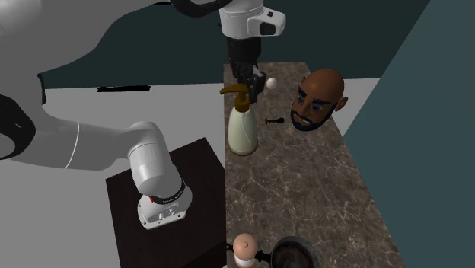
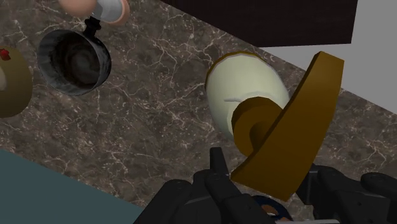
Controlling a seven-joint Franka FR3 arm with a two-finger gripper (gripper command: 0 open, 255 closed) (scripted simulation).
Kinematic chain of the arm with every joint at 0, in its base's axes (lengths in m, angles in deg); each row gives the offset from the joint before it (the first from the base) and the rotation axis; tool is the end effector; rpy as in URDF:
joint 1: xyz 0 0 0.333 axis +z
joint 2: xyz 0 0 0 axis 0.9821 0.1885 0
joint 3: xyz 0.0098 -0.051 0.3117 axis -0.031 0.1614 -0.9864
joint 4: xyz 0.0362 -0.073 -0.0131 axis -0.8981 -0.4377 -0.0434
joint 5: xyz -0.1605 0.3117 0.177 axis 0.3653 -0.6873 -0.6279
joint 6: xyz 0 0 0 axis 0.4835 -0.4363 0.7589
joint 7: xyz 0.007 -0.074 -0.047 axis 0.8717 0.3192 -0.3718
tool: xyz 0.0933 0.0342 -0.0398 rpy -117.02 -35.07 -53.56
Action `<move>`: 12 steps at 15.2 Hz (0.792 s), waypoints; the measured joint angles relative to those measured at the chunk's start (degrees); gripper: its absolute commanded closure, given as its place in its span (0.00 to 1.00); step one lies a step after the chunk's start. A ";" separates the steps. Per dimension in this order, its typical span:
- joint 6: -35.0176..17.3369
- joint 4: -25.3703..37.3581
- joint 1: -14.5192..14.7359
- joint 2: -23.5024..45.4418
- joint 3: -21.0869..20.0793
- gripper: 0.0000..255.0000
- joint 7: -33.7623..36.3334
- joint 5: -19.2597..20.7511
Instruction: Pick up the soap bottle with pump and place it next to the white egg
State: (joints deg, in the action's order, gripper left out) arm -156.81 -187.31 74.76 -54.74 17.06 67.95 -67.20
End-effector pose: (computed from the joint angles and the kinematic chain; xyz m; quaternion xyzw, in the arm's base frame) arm 0.2944 -0.0491 0.6505 0.9981 -0.0078 0.0333 0.0514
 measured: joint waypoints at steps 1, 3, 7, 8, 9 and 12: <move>0.75 1.04 -0.01 0.28 -0.02 1.00 -0.09 -0.01; 1.99 3.19 -0.03 1.18 0.01 1.00 -0.30 0.00; 4.60 7.36 -0.03 2.73 -0.15 1.00 -0.50 -0.10; 5.28 8.46 -0.04 3.16 -0.16 1.00 -0.59 -0.10; 5.94 9.63 -0.06 3.64 -0.11 1.00 -0.75 -0.07; 8.16 12.99 -0.08 4.78 -0.22 1.00 -0.93 -0.11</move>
State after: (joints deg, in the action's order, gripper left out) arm -148.65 -174.33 74.67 -49.96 16.83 67.02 -67.31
